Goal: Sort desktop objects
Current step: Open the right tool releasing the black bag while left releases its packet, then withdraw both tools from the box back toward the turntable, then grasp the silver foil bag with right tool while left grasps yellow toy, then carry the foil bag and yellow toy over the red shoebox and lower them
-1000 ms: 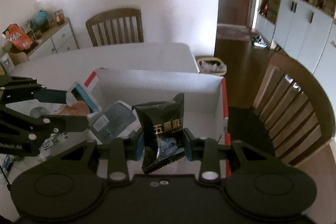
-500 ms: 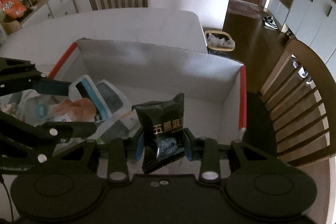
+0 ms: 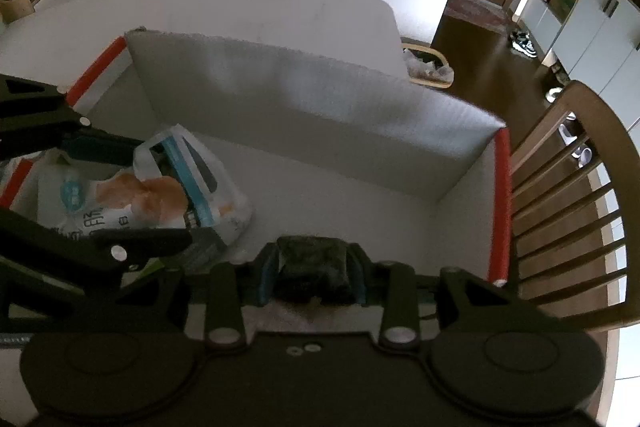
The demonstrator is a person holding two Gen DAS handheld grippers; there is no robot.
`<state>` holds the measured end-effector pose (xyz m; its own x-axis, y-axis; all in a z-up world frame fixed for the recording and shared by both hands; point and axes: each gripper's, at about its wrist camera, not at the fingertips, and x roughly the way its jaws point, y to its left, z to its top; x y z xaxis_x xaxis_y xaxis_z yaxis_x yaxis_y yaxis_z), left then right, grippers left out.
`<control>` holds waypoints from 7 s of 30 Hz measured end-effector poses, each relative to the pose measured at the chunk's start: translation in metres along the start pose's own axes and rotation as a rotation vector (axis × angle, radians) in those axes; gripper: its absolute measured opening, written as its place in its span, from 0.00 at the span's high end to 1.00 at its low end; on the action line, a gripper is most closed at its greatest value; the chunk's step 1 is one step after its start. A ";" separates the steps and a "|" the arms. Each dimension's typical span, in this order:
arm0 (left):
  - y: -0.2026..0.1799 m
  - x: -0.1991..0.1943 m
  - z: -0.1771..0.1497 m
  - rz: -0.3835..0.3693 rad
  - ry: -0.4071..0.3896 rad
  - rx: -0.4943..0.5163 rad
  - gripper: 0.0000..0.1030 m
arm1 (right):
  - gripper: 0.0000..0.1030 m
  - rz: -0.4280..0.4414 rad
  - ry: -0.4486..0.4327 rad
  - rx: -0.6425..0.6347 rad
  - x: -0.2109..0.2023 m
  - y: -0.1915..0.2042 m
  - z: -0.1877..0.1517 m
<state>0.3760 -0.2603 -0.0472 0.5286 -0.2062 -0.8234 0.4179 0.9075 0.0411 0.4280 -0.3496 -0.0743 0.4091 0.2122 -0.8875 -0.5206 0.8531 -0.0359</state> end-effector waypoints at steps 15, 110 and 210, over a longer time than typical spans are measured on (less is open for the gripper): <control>0.008 0.022 -0.004 -0.026 0.083 -0.030 0.44 | 0.58 0.013 0.010 -0.005 0.002 0.000 -0.003; 0.166 -0.259 -0.230 0.068 -0.279 -0.241 0.11 | 0.16 0.170 -0.349 -0.008 -0.147 0.262 -0.031; 0.255 -0.188 -0.300 0.171 -0.188 -0.324 0.28 | 0.54 0.132 -0.202 0.077 -0.032 0.332 0.019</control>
<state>0.1617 0.1195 -0.0519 0.7089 -0.0781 -0.7009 0.0740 0.9966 -0.0361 0.2568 -0.0640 -0.0490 0.4866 0.4086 -0.7722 -0.5237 0.8439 0.1165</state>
